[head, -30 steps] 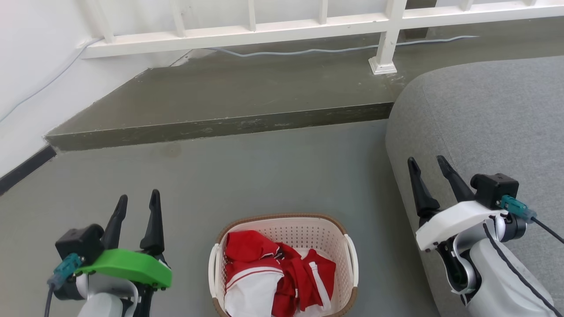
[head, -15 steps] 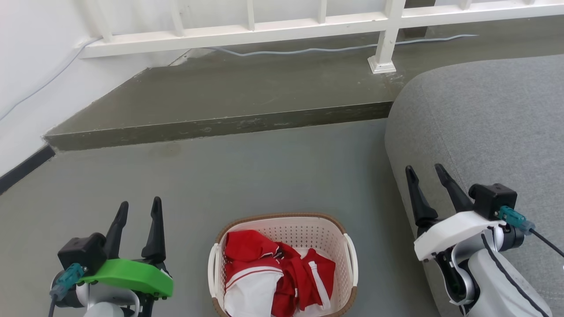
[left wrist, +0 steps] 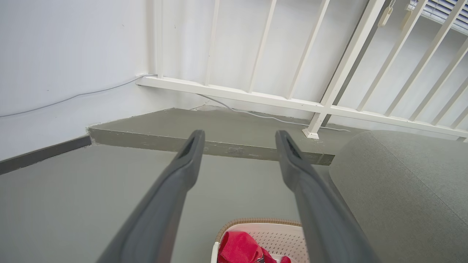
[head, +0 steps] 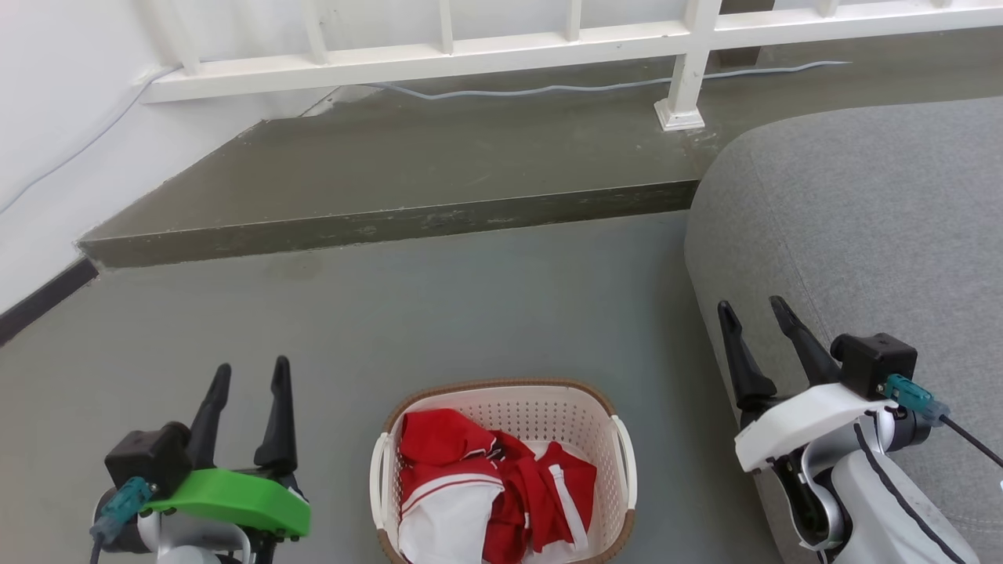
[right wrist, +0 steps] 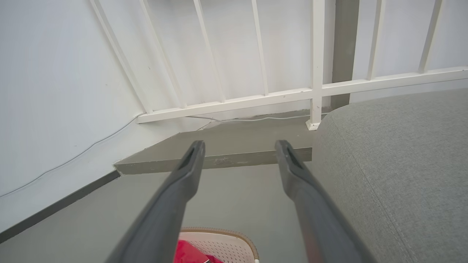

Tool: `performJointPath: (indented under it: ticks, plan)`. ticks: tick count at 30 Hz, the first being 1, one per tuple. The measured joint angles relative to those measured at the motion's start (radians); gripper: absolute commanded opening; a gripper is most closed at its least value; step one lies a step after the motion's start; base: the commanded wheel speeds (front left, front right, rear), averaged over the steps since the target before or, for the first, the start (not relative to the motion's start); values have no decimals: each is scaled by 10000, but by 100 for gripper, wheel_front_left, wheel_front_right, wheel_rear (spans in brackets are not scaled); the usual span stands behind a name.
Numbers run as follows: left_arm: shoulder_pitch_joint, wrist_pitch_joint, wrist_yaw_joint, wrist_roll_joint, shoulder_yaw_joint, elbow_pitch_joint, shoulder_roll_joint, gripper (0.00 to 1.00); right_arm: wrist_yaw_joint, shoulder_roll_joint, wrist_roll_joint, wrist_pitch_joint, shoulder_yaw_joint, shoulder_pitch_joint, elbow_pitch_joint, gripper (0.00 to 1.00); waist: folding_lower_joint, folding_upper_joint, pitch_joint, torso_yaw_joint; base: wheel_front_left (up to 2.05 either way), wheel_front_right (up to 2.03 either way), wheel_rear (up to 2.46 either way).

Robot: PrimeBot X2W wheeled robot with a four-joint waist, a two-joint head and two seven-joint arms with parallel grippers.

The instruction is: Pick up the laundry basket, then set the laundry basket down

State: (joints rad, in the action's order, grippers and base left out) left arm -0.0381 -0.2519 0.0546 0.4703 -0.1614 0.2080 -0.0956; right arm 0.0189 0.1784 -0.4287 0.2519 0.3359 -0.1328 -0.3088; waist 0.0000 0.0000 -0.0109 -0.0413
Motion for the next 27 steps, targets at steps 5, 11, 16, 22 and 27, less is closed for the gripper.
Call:
performJointPath:
  ticks: [5,11,16,22,27]
  plan:
    - [120,46,111,4,-75,349,194,0,2,-171,-4,-4,36,249,-307,0,0,0,1,2,0,0,0]
    - [229,151,111,318,-8,470,236,0,-12,-244,-305,-81,-127,490,-399,0,0,0,7,20,0,0,0]
    - [228,366,113,947,155,533,240,0,-96,-297,-926,-276,-359,489,-393,0,0,0,12,42,0,0,0]
    - [226,598,159,1733,286,552,257,0,-159,-376,-1856,-518,-614,489,-374,0,0,0,17,68,0,0,0]
    - [222,773,169,2243,395,591,274,0,-205,-451,-2395,-694,-840,489,-353,0,1,0,21,89,0,0,0]
